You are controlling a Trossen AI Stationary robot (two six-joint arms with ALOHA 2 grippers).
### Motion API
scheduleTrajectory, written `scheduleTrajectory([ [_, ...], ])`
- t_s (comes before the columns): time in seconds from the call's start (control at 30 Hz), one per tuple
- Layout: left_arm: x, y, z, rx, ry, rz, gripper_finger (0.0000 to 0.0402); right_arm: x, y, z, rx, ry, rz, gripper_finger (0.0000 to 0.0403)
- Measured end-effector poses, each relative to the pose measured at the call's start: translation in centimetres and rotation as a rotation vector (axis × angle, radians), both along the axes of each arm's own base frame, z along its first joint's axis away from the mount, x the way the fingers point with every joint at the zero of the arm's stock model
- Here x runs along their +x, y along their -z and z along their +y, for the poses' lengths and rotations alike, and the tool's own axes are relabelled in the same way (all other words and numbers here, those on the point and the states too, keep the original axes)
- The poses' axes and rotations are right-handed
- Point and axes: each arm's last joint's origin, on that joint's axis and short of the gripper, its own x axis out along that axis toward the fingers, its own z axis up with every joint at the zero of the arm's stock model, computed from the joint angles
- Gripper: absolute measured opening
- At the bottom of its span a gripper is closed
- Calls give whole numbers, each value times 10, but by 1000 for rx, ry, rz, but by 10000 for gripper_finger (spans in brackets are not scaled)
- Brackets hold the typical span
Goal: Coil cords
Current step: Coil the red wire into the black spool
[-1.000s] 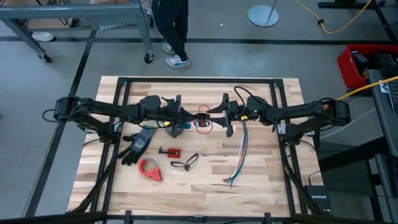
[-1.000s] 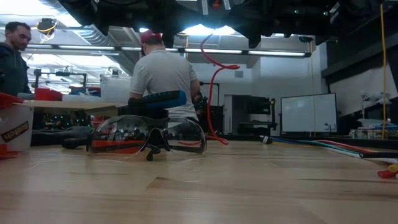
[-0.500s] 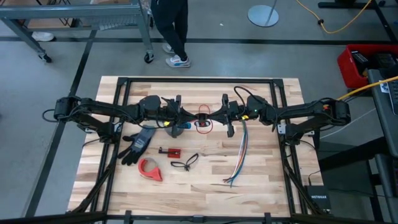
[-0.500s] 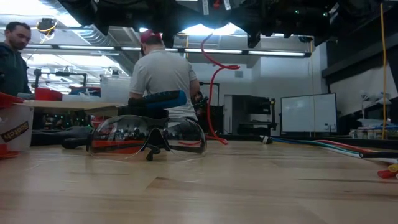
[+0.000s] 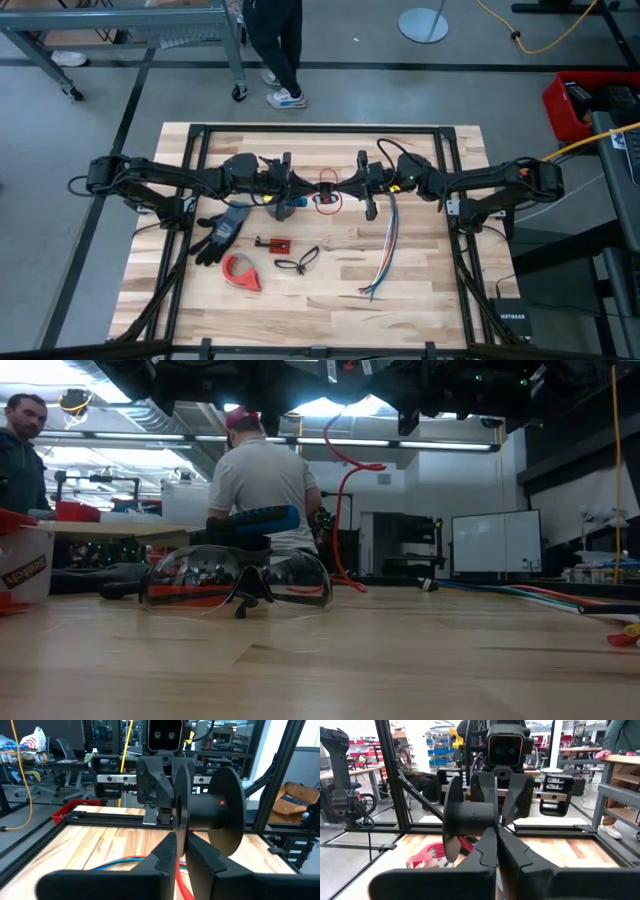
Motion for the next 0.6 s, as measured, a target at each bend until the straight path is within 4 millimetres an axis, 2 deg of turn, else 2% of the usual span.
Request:
scheduleTrajectory([
  [0.33, -3, -1, 11, -74, -46, -3, 108, 5, -15, -2, -33, 54, 3, 2],
  [0.6, -19, -15, 25, -127, -106, -11, 114, 2, -16, -8, -29, 117, 19, 1],
])
